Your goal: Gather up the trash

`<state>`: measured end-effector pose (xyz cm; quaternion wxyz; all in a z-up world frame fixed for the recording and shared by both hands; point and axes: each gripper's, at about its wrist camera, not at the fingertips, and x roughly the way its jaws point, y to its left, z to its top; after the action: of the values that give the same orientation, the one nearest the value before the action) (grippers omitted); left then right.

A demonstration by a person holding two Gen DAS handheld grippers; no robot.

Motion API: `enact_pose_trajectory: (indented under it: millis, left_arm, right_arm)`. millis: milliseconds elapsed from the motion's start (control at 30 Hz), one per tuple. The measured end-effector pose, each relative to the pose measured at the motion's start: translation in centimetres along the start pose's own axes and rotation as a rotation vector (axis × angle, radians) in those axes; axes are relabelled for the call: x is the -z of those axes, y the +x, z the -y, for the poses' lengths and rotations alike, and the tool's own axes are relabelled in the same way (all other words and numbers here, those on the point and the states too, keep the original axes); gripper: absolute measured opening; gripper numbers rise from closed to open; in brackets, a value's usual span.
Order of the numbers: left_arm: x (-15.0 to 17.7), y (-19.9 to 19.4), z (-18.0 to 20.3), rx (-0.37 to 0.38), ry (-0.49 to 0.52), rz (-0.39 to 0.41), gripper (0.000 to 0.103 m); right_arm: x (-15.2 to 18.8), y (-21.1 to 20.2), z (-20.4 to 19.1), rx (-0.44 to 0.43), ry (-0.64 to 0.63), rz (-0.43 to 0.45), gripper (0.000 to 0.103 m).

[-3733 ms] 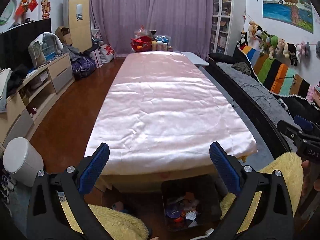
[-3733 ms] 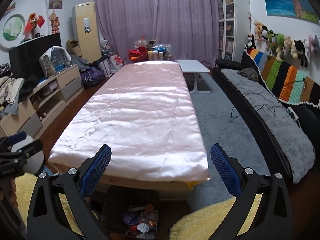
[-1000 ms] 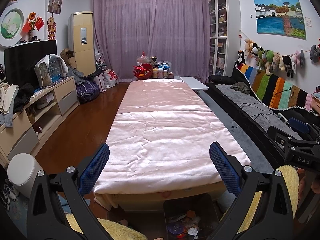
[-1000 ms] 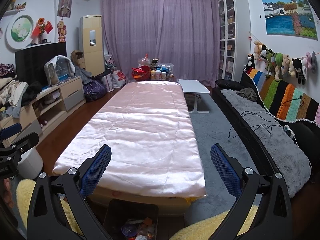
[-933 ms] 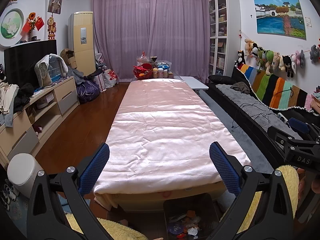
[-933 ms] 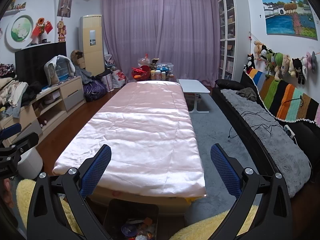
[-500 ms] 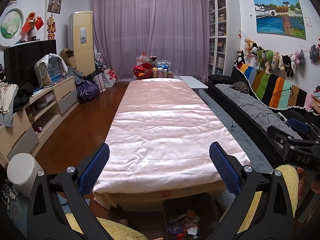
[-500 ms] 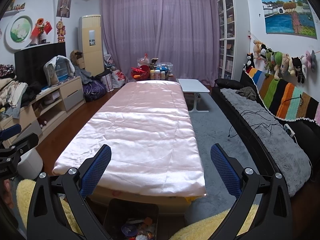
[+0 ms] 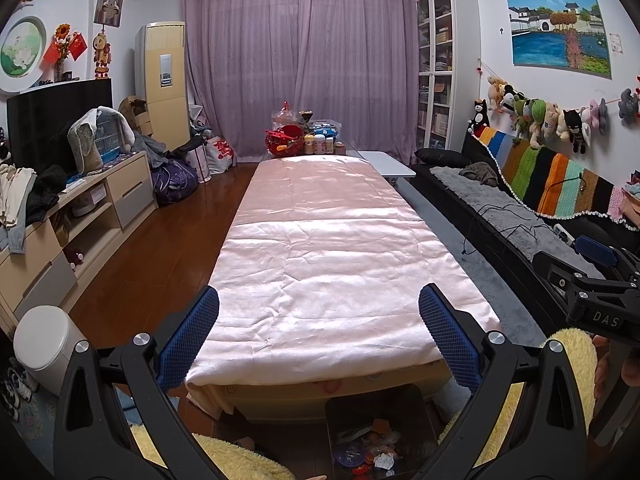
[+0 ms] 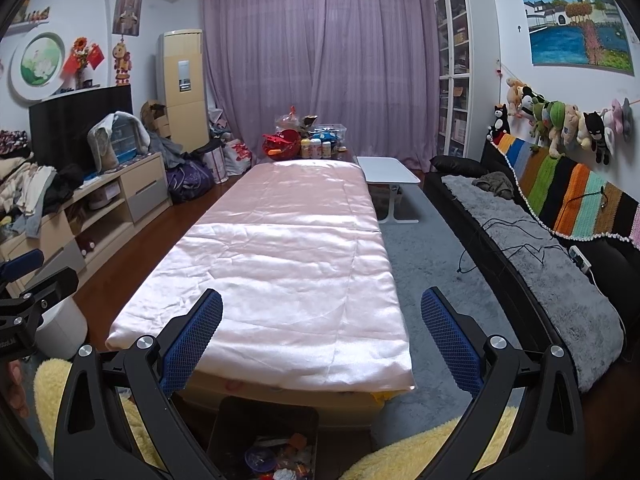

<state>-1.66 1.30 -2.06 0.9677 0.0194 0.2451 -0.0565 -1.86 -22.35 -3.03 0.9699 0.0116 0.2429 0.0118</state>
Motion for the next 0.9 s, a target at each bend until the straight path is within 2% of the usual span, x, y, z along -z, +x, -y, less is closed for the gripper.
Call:
enact_pose_trajectory:
  millis: [900]
  left_arm:
    - [0.57,0.2,0.56,0.004,0.009,0.0,0.095]
  right_arm:
    - [0.63,-0.34,-0.6,-0.005,0.0,-0.005,0.1]
